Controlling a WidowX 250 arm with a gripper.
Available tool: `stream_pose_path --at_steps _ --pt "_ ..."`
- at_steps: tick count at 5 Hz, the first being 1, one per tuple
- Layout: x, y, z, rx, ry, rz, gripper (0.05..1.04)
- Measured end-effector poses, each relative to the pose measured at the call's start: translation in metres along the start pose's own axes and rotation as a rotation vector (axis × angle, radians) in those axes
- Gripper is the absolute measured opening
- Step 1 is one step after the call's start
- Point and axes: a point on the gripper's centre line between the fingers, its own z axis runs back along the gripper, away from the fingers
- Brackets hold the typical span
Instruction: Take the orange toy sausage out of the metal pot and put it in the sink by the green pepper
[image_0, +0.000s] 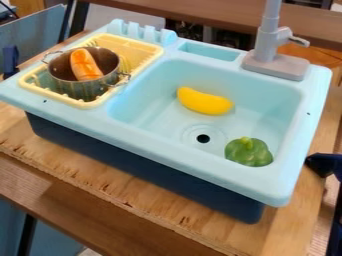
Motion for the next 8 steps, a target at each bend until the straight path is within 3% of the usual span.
stream_pose_path --at_steps 1,2,4,6,8 --pt "0.022 -0.012 -0.017 -0.019 -0.025 -0.023 0.999" --pt "0.044 -0.02 -0.038 -0.037 -0.008 -0.001 0.999" --pt "0.073 -0.015 -0.071 -0.013 -0.035 0.204 0.999" --pt "0.103 -0.031 -0.09 0.009 -0.059 0.289 0.999" --pt "0.119 -0.073 -0.106 0.009 -0.039 0.253 0.999"
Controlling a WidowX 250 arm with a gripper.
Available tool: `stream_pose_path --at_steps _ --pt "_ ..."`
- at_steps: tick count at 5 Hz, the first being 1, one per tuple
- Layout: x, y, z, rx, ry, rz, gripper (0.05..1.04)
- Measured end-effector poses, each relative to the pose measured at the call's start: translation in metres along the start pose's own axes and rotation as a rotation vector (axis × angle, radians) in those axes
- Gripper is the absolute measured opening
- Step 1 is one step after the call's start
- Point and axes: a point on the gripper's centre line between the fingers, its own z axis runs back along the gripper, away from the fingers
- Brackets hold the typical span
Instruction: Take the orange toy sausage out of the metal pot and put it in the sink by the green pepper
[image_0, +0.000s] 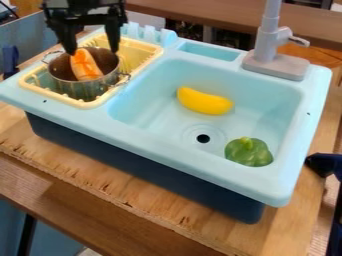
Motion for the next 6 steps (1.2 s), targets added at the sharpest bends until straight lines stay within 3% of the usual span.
stream_pose_path --at_steps 2,3,6 --pt "-0.022 -0.003 -0.008 0.032 0.049 0.013 0.999" --pt "-0.026 0.006 0.008 0.043 0.018 0.046 0.999" --pt "-0.02 0.024 0.003 0.052 0.032 0.09 0.999"
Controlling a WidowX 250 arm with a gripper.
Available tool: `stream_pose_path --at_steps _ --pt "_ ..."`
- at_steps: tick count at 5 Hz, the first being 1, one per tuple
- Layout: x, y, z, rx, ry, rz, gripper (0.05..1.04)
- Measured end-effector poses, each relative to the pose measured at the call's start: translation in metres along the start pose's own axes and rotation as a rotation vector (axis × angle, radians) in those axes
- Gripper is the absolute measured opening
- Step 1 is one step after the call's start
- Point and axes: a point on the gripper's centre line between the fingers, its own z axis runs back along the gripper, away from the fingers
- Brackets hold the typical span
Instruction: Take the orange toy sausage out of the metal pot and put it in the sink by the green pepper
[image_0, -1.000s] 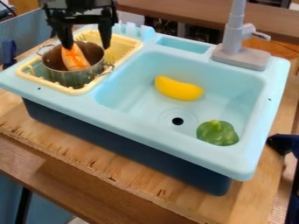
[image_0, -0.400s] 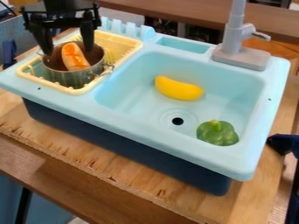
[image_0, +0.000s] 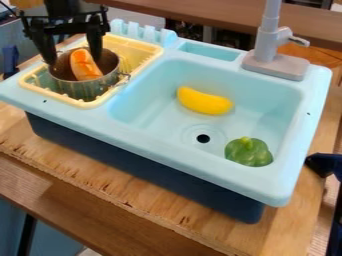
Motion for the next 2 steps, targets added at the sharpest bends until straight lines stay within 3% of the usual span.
stream_pose_path --at_steps 2 --pt "0.0052 -0.0018 -0.0203 0.008 0.03 0.002 0.999"
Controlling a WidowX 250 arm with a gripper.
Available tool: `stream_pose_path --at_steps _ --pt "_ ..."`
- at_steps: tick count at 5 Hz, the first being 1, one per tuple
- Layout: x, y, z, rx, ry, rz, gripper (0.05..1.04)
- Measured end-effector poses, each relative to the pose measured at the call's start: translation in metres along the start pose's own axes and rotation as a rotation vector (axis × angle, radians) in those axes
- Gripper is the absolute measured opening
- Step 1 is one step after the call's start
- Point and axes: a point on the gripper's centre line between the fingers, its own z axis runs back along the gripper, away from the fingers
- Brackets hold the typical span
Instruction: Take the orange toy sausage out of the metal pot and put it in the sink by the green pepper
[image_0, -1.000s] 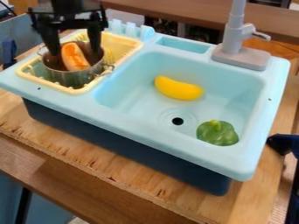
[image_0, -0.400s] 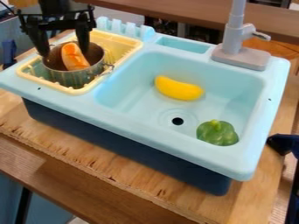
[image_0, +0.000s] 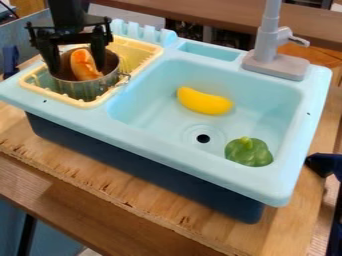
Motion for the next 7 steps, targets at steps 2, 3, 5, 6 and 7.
stream_pose_path --at_steps 2,3,5,6,7 --pt "0.006 -0.003 -0.02 0.011 0.022 0.01 0.999" --pt "0.011 -0.006 -0.033 0.019 0.042 0.004 0.973" --pt "0.011 -0.009 -0.033 0.007 0.052 -0.01 0.671" --pt "0.002 -0.013 -0.007 -0.006 0.028 -0.035 0.669" --pt "-0.011 -0.011 0.039 -0.032 -0.04 -0.038 0.648"
